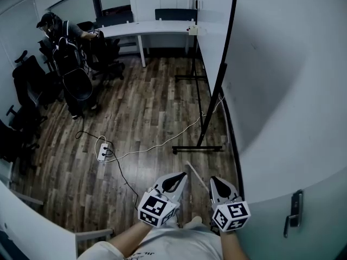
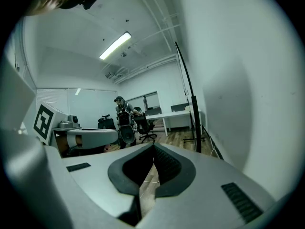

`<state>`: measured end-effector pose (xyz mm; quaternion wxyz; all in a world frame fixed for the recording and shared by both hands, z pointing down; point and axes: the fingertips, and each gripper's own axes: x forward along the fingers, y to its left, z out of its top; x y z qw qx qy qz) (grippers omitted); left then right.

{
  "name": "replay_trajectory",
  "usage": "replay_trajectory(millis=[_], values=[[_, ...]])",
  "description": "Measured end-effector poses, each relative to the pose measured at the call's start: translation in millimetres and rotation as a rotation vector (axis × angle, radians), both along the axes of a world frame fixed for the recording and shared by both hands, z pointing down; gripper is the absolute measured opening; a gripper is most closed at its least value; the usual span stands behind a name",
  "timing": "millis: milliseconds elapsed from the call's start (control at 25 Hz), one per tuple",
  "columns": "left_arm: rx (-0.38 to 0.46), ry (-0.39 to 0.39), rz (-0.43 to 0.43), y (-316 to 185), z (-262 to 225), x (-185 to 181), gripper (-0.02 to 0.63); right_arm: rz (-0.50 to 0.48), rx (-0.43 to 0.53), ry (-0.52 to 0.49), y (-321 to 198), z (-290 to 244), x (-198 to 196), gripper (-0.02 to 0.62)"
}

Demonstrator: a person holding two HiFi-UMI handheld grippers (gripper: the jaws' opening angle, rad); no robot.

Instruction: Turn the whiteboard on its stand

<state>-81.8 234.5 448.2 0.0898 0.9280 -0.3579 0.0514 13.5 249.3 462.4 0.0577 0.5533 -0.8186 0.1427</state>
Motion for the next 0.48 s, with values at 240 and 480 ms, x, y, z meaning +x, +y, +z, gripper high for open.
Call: replay_trajectory(millis=[240,480], values=[[-0.005,0.002,0.008,-4,6,-4,0.011,0.001,0.003,0.002,-3,5,-6,0.006],[-0.011,0.026,0.018,-27,8,3,0.011,0.008,-0.004,-0.005,-25,11,0,0.006]])
